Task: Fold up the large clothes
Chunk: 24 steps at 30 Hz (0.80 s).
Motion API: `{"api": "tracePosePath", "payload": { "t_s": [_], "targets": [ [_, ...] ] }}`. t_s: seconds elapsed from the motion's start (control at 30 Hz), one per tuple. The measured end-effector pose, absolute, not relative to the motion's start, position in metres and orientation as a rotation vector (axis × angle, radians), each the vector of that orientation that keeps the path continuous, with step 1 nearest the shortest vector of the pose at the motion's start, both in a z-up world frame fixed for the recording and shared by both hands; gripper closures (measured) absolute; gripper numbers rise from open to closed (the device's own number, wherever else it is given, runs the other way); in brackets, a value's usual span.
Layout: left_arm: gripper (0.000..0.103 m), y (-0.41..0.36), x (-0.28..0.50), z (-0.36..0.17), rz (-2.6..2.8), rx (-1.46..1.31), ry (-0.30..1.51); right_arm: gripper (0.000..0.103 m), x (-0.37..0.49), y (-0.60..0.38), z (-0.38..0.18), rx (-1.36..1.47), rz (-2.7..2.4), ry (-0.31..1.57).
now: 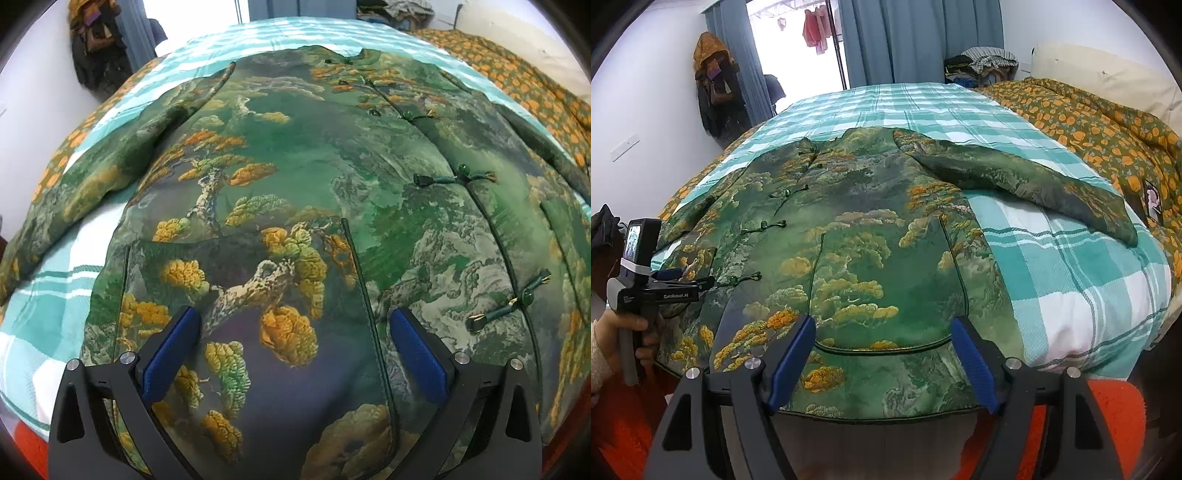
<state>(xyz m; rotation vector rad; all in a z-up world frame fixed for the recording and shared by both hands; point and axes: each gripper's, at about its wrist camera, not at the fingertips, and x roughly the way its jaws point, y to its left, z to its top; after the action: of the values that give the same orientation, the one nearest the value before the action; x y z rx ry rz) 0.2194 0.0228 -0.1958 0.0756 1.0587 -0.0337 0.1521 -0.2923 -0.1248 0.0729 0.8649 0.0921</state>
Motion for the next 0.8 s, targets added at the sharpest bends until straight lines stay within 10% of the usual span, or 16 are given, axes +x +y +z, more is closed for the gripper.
{"api": "tracePosePath", "payload": {
  "t_s": [0.4, 0.8],
  "targets": [
    [0.001, 0.029, 0.195, -0.137, -0.068, 0.037, 0.905, 0.025, 0.163, -0.326, -0.119, 0.159, 0.049, 0.856],
    [0.001, 0.046, 0.192, -0.144, -0.018, -0.008, 0.919, 0.025, 0.261, -0.571, -0.179, 0.779, -0.32, 0.786]
  ]
}}
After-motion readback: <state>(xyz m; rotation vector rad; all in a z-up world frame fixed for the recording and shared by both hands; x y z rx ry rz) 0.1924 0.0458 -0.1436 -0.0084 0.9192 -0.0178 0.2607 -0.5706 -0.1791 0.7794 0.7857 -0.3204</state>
